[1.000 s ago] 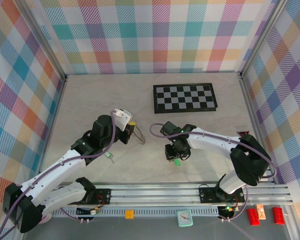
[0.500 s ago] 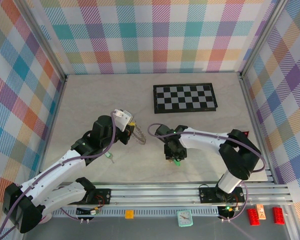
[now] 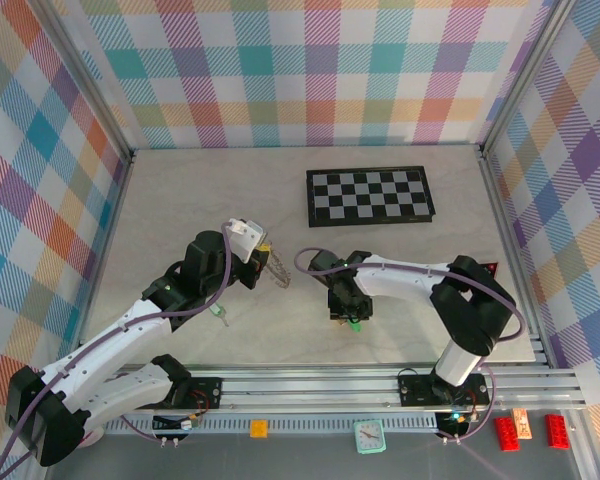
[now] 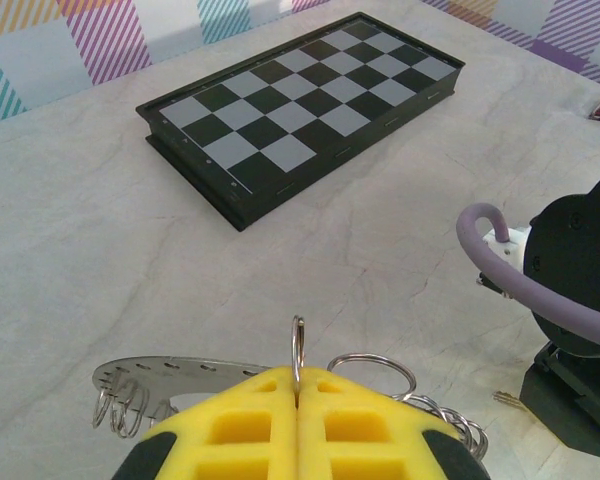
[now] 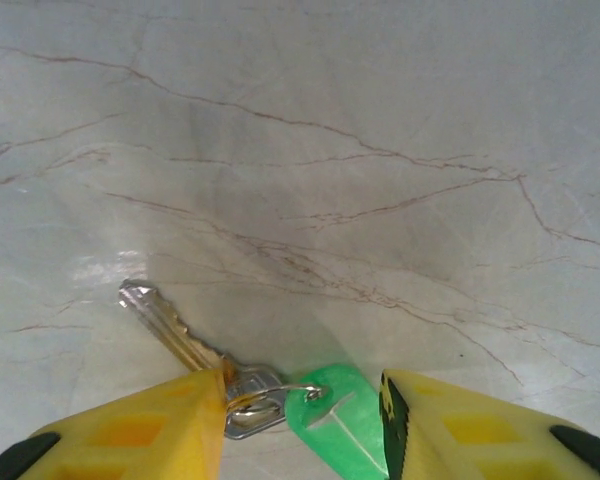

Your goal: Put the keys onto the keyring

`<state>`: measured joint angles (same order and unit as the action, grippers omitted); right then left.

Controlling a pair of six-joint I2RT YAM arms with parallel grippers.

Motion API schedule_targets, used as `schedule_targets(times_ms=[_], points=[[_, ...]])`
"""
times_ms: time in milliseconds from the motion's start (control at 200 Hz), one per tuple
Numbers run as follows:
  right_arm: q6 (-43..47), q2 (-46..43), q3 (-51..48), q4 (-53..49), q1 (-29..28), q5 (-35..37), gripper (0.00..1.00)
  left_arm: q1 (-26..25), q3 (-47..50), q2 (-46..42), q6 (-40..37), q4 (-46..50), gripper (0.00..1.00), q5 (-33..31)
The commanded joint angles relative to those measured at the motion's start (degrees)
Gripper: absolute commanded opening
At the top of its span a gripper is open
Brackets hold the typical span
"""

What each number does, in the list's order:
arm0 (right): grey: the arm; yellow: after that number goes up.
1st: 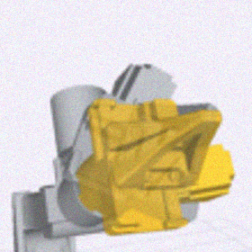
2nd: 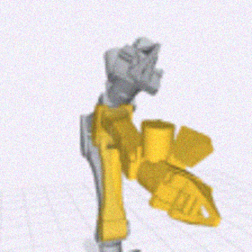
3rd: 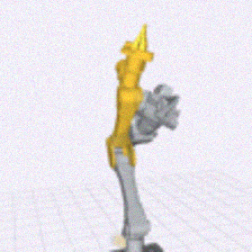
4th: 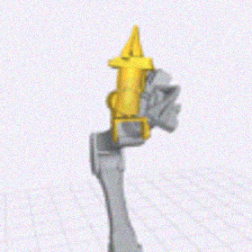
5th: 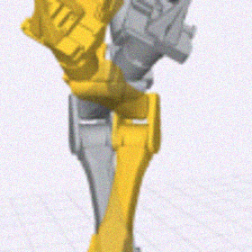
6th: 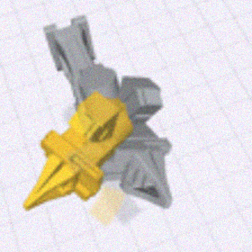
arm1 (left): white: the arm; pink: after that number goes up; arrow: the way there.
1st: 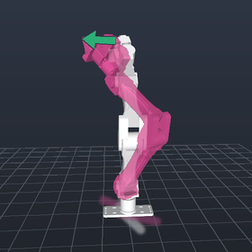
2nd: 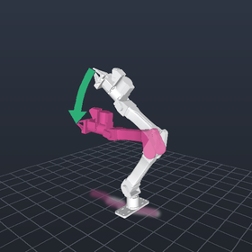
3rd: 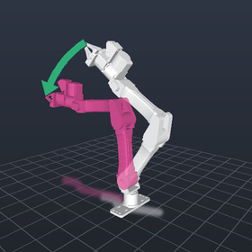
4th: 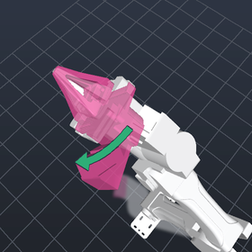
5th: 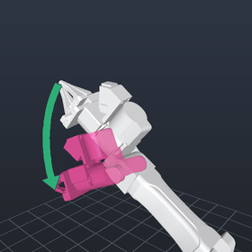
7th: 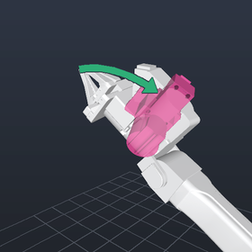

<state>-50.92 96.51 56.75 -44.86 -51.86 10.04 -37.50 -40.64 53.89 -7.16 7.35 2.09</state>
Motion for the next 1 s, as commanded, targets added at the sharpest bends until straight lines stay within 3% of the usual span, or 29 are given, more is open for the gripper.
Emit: schedule_targets(times_ms=[0,415,995], points=[[-1.6,0.6,1.1,-2.8,-0.6,2.2,0.42,-0.8,0.3,-1.0,-0.7,-1.6,0.0,0.1],[-3.4,-2.8,-0.5,-7.0,-1.1,3.7,0.27,-0.8,0.2,-0.7,-0.8,-1.8,0.0,0.2],[-4.2,-4.6,-3.0,-6.4,-1.2,3.1,0.27,-0.8,0.0,-0.9,-1.0,-1.4,0.0,0.0]])
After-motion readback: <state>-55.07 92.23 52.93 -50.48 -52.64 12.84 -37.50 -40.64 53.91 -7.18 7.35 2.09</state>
